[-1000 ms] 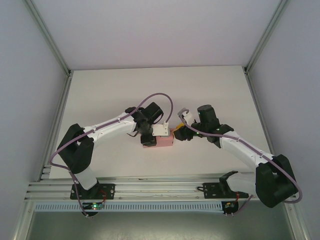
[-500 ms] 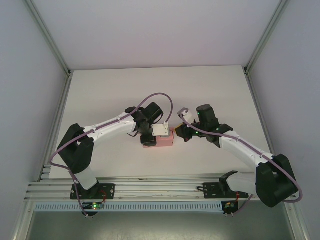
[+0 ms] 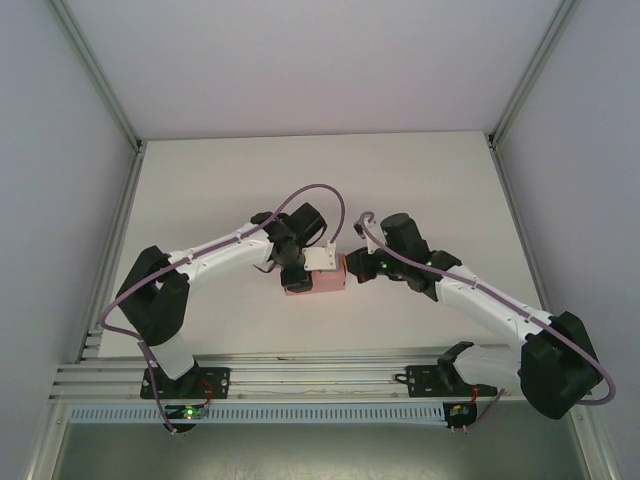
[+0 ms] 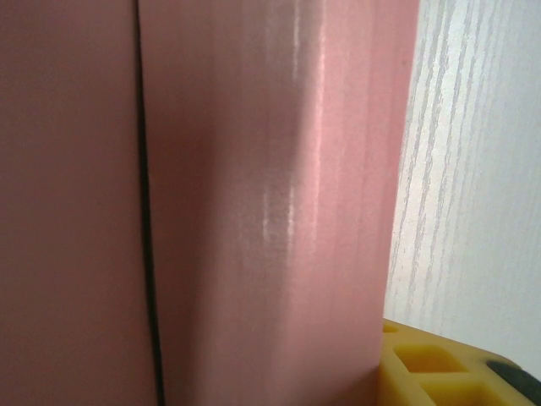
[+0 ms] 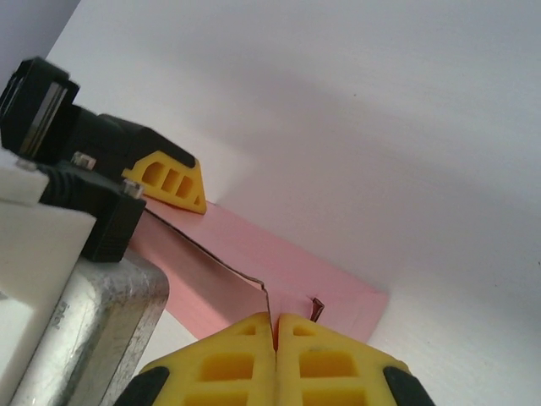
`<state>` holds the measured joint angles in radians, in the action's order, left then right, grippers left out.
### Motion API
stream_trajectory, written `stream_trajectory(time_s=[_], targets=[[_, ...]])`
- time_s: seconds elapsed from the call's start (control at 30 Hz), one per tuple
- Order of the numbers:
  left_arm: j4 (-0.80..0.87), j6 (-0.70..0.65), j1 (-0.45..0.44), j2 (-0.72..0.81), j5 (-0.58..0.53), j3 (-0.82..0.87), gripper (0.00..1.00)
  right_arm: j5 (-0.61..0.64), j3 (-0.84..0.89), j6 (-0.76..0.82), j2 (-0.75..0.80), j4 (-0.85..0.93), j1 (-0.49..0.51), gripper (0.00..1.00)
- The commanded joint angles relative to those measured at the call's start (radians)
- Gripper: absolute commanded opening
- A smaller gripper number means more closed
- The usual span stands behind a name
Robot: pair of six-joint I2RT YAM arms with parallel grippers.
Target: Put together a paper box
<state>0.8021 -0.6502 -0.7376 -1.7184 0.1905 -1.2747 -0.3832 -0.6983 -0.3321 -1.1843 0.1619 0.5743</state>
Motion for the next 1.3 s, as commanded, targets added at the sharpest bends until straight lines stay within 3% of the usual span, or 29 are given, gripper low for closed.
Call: stream_trajectory(time_s=[0.0,0.33,0.67,0.73,0.87,0.97,1.13,1.27], targets=[[-0.023,0.023,0.004,-0.062,0.021,0.003,0.48,-0.031,-0.015,-0.119,0.022,-0.051,0.047,0.00],[-0.038,0.038,0.004,-0.064,0.020,0.003,0.48,0.072,0.090,-0.254,0.054,-0.192,0.082,0.00],[-0.054,0.055,0.004,-0.066,0.017,0.004,0.47,0.145,0.303,-0.074,0.066,-0.419,0.120,0.00],[-0.055,0.065,0.005,-0.070,0.014,-0.002,0.47,0.208,0.338,-0.108,0.046,-0.467,0.127,0.00],[-0.052,0.074,0.005,-0.083,0.009,-0.015,0.47,0.208,0.399,-0.200,0.017,-0.610,0.156,0.00],[-0.060,0.075,0.005,-0.084,0.012,-0.013,0.47,0.268,0.406,-0.216,0.028,-0.585,0.201,0.00],[-0.060,0.072,0.004,-0.084,0.018,-0.020,0.46,0.252,0.393,-0.241,0.044,-0.540,0.225,0.00],[-0.054,0.063,0.004,-0.081,0.020,-0.017,0.46,0.289,0.309,-0.265,0.088,-0.367,0.224,0.00]])
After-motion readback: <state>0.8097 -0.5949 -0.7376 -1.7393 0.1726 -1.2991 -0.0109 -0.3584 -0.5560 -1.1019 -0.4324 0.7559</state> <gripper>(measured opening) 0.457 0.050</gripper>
